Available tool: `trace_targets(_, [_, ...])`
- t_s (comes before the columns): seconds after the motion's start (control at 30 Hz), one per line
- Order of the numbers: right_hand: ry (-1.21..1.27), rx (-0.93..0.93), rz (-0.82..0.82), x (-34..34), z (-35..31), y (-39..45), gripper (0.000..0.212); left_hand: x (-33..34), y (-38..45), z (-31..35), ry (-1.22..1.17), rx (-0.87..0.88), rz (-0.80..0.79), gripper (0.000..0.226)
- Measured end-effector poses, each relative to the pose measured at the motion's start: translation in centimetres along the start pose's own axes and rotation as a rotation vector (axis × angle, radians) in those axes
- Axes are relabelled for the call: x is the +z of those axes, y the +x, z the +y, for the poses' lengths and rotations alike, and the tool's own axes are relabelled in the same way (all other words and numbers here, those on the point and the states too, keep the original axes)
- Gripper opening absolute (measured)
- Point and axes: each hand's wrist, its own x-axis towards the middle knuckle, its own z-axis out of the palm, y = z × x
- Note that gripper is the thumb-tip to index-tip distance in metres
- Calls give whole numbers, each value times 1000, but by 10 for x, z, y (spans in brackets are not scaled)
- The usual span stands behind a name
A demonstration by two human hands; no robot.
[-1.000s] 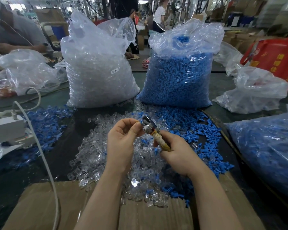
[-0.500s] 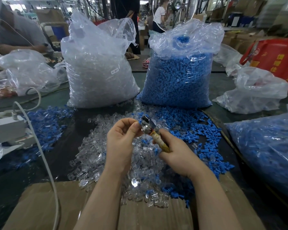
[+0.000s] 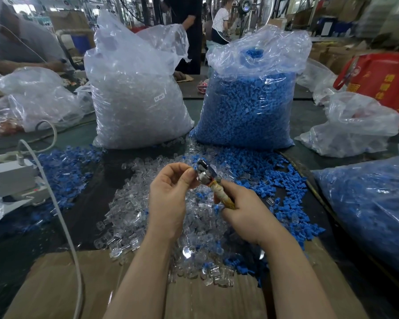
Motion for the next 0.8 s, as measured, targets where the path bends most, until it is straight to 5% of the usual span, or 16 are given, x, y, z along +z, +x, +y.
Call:
trace_targets(0.23, [-81, -25, 65, 1, 1, 2, 25, -14, 8, 8, 45, -23, 60, 7])
trace_targets(0.57, [-274, 210, 381, -6, 22, 6, 19, -140, 30, 2, 898, -44, 805, 16])
trace_targets(0.8, [-375, 434, 437, -12, 29, 6, 15, -150, 25, -2, 1164, -244, 751, 21])
